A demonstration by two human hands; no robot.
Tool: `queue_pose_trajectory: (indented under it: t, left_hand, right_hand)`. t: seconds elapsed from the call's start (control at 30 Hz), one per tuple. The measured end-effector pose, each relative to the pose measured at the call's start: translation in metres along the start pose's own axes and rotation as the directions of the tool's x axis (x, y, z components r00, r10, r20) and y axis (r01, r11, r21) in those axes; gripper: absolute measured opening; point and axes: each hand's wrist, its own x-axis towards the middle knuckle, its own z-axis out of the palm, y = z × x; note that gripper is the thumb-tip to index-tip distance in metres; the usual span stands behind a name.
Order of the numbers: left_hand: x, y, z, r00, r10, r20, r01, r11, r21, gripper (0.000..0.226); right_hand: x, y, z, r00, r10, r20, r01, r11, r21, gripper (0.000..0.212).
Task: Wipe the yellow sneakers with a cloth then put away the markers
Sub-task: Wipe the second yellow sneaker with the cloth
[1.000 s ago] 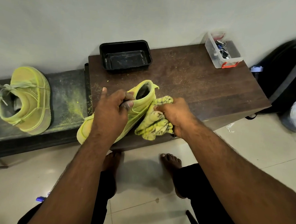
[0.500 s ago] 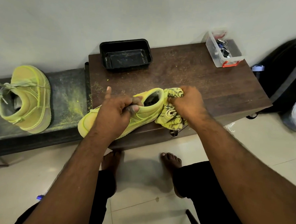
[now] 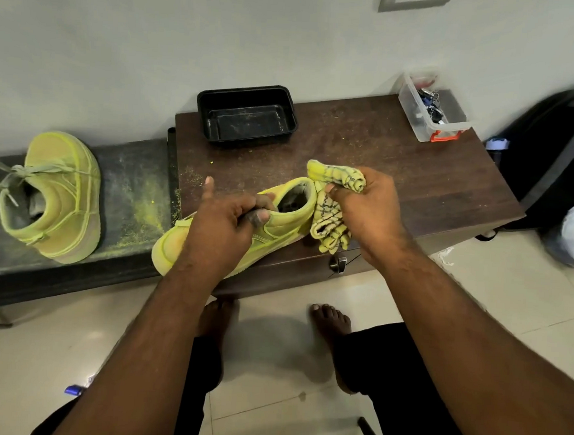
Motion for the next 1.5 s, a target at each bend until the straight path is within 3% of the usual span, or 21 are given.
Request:
queue_pose_trajectory:
  t: [0.17,0.3,0.37,0.43,0.6,0.8,0.87,0.97,1.0,1.07,1.13,1.2,1.27,1.37,1.5]
  left_hand:
    - [0.000,-0.001,0.002,1.000,-0.006,-0.019,0.006,1.000,0.006,0.022]
    - [0.000,-0.003,0.004,0.999,-0.005,-0.051,0.006,0.999,0.031,0.017]
    - [0.001,-0.003,0.004,0.999,0.002,-0.037,-0.001,0.999,0.036,0.018]
    - [0.001,-0.003,0.005,0.999,0.005,-0.034,-0.004,0.999,0.034,0.017]
    - [0.000,-0.001,0.010,0.992,0.017,-0.123,0.000,0.991,0.135,0.010]
    - [0.000,0.002,0.015,0.985,0.012,-0.171,0.023,0.980,0.197,0.012]
    - [0.000,0.002,0.015,0.985,0.008,-0.174,0.029,0.978,0.206,0.013]
    - [0.001,0.002,0.014,0.985,0.012,-0.170,0.021,0.981,0.195,0.014]
    - [0.001,0.002,0.013,0.985,0.012,-0.169,0.020,0.983,0.185,0.014]
    - [0.000,0.001,0.013,0.986,0.009,-0.169,0.019,0.986,0.166,0.013]
    - [0.000,0.000,0.012,0.987,0.017,-0.161,0.009,0.987,0.158,0.012]
    - [0.000,0.000,0.013,0.987,0.020,-0.158,0.006,0.986,0.164,0.013]
    - [0.001,0.000,0.013,0.987,0.015,-0.160,0.012,0.987,0.163,0.012]
    - [0.001,-0.001,0.014,0.986,0.010,-0.167,0.017,0.988,0.156,0.012]
    - [0.000,-0.003,0.015,0.985,0.022,-0.170,0.008,0.984,0.175,0.012]
  right_hand:
    - [0.007,0.005,0.003,0.994,0.099,0.044,-0.081,0.952,-0.295,0.006]
    - [-0.003,0.000,-0.003,0.998,0.049,0.033,-0.047,0.997,-0.058,0.012]
    - [-0.004,0.000,-0.003,0.995,0.092,0.043,-0.094,0.995,0.034,0.014]
    - [0.001,0.003,-0.003,0.993,0.111,0.050,-0.107,0.992,-0.066,0.013]
    - [-0.007,-0.001,-0.001,0.998,0.003,0.070,0.025,0.917,-0.397,0.005]
    - [-0.037,0.003,-0.006,0.992,0.052,0.116,-0.007,0.933,-0.360,0.006]
    - [-0.053,0.002,-0.002,0.965,0.128,0.228,-0.024,0.911,-0.412,0.005]
    - [-0.076,-0.004,0.013,0.820,0.242,0.518,0.114,0.818,-0.564,0.003]
    - [-0.077,-0.006,0.014,0.788,0.270,0.553,0.150,0.788,-0.597,0.002]
    - [-0.069,-0.012,0.006,0.794,0.327,0.512,0.105,0.757,-0.645,0.006]
    - [-0.050,-0.016,-0.015,0.858,0.348,0.378,-0.003,0.739,-0.673,0.007]
    - [-0.029,-0.014,-0.037,0.942,0.284,0.179,-0.110,0.765,-0.635,0.004]
    - [-0.013,-0.013,-0.049,0.988,0.150,0.028,-0.101,0.781,-0.616,0.010]
    - [-0.004,-0.012,-0.037,0.997,-0.036,0.064,0.070,0.733,-0.677,0.009]
    - [-0.003,0.005,-0.015,0.977,-0.161,0.142,0.215,0.717,-0.663,0.026]
